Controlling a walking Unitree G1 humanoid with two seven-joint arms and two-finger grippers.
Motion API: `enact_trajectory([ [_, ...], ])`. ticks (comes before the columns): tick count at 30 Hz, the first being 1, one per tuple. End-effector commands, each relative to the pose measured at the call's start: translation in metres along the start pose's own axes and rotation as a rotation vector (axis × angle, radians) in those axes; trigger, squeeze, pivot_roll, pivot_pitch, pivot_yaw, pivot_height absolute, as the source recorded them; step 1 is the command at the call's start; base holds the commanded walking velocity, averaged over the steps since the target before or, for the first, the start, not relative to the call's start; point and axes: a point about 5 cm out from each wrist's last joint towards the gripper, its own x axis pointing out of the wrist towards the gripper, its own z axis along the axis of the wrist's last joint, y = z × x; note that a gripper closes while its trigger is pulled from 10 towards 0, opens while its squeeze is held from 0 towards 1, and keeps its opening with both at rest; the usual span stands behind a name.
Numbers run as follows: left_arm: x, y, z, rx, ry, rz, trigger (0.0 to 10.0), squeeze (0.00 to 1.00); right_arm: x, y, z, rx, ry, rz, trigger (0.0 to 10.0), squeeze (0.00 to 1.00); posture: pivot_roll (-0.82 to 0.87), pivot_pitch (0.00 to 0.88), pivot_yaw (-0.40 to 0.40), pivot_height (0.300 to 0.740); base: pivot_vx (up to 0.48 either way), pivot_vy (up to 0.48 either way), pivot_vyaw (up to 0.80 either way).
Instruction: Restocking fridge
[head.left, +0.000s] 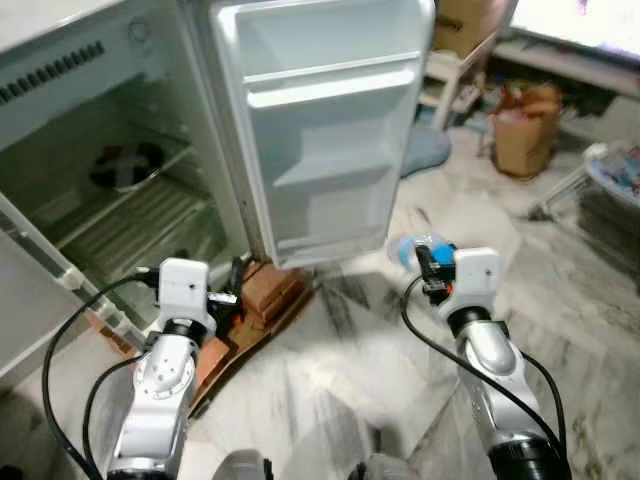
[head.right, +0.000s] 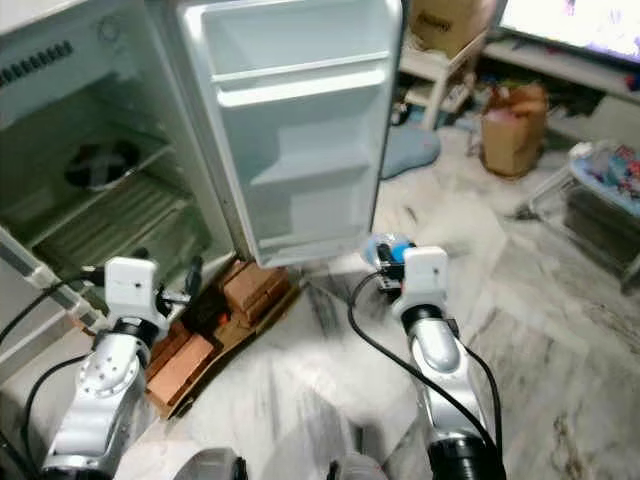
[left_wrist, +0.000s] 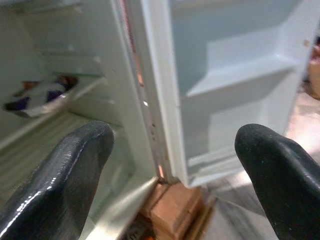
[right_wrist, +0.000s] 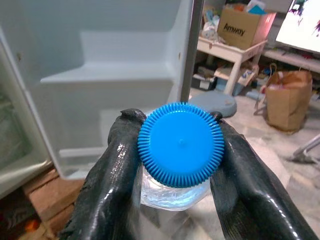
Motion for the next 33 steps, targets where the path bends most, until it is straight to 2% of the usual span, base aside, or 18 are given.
enact_trajectory([
  [1, 0.0, 0.007, 0.001, 0.014, 0.003, 0.015, 10.0, 0.0, 0.003, 0.007, 0.01, 0.013, -0.049, 0.017, 10.0, 0.0, 0.05, 0.093, -0.037, 0.74, 0.3, 0.0, 0.0],
  [10, 0.002, 0.004, 0.0, 0.015, 0.007, 0.01, 10.0, 0.0, 0.001, 0.007, 0.006, 0.014, -0.032, 0.031, 10.0, 0.0, 0.04, 0.096, -0.039, 0.74, 0.293, 0.0, 0.0],
  [24, 0.002, 0.003, -0.001, 0.013, 0.01, 0.014, 10.0, 0.0, -0.001, 0.01, 0.003, 0.01, -0.014, 0.069, 10.0, 0.0, 0.04, 0.097, -0.041, 0.74, 0.41, 0.0, 0.0],
  [33, -0.015, 0.013, -0.01, 0.034, 0.046, 0.039, 10.0, 0.0, -0.019, -0.003, -0.007, -0.003, 0.02, 0.042, 10.0, 0.0, 0.05, 0.106, -0.044, 0.74, 0.414, 0.0, 0.0],
])
